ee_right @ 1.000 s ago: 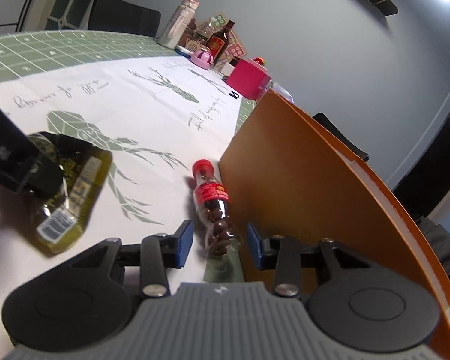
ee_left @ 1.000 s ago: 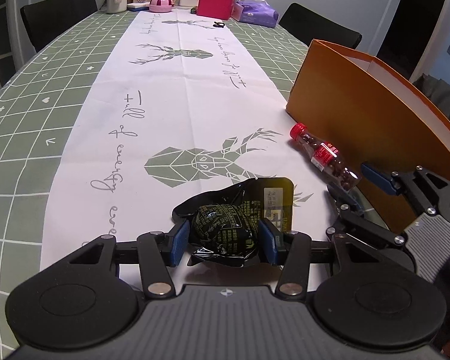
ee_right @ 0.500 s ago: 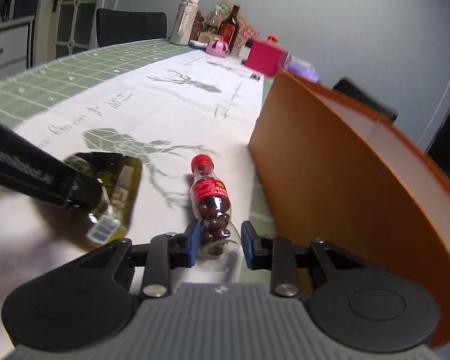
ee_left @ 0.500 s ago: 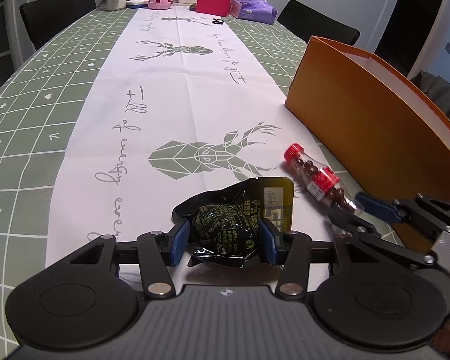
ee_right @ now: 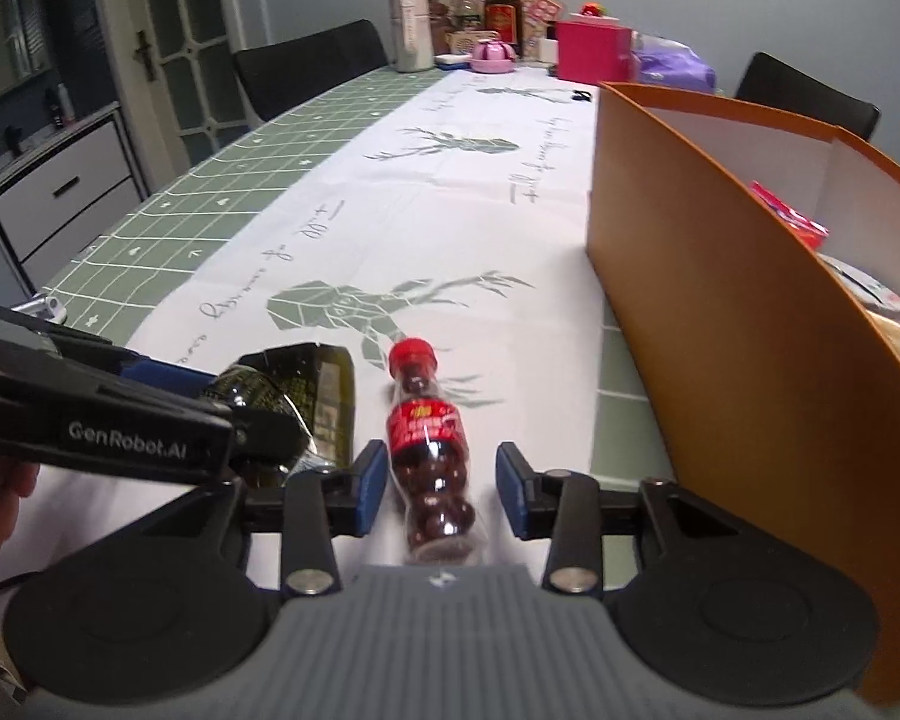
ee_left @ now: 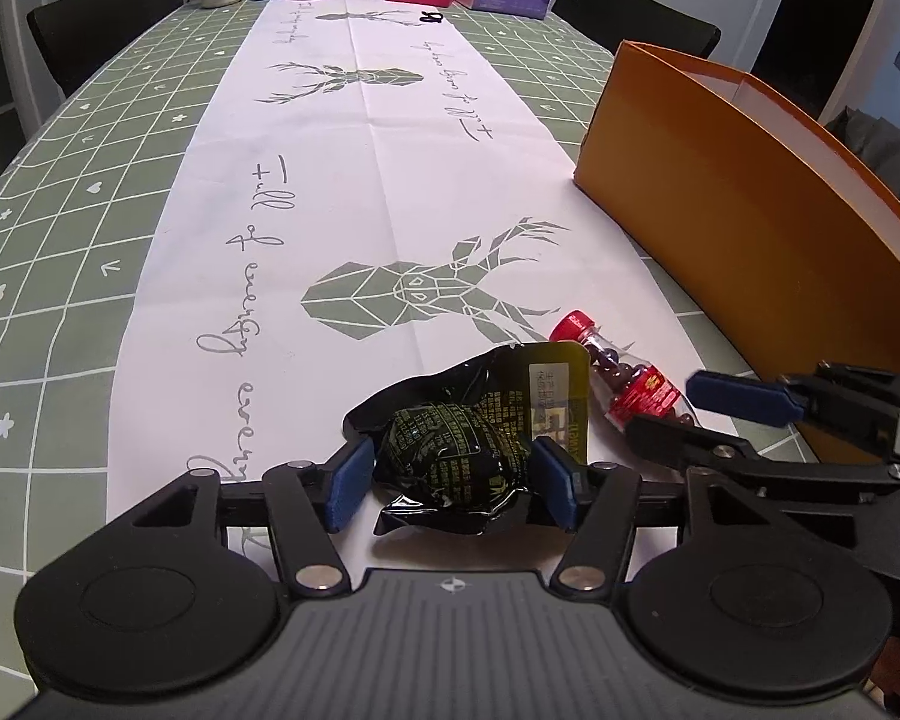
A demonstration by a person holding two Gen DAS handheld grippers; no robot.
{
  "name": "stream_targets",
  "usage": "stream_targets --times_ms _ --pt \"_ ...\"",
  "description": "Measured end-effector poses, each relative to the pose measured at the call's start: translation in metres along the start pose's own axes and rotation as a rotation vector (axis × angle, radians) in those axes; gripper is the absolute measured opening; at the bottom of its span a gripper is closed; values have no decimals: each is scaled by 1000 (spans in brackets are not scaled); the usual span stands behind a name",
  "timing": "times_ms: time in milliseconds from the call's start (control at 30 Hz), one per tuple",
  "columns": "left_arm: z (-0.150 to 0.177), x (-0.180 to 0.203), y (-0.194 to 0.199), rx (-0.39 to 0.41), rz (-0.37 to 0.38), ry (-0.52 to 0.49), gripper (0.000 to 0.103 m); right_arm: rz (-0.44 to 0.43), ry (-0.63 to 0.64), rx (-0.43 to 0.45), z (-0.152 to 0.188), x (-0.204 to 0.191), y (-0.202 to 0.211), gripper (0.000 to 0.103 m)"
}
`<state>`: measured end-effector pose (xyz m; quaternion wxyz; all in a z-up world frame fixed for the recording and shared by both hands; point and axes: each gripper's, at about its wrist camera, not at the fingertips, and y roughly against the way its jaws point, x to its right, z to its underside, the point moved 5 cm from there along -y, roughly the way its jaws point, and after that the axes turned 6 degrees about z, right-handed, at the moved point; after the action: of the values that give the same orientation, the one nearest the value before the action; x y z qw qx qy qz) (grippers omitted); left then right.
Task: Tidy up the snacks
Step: 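Hold the green bag with left tool while right tool grasps the red-capped cola bottle, then carry the green bag with left tool while right tool carries the bottle into the orange box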
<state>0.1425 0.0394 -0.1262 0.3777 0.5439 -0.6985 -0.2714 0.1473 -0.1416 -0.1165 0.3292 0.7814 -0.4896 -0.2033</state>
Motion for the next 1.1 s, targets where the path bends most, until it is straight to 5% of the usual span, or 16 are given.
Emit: stream_targets --times_ms 167,267,667,1100 --pt "1 1 0 5 -5 -34 70 -46 -38 2 5 5 -9 41" --pt "3 5 0 8 -11 -55 65 -35 -4 1 6 1 -8 29" --pt "1 14 11 -36 -6 -60 58 -8 2 -107 3 -2 1 28" --pt "-15 42 51 -17 -38 -193 55 -25 53 -86 -15 11 55 28"
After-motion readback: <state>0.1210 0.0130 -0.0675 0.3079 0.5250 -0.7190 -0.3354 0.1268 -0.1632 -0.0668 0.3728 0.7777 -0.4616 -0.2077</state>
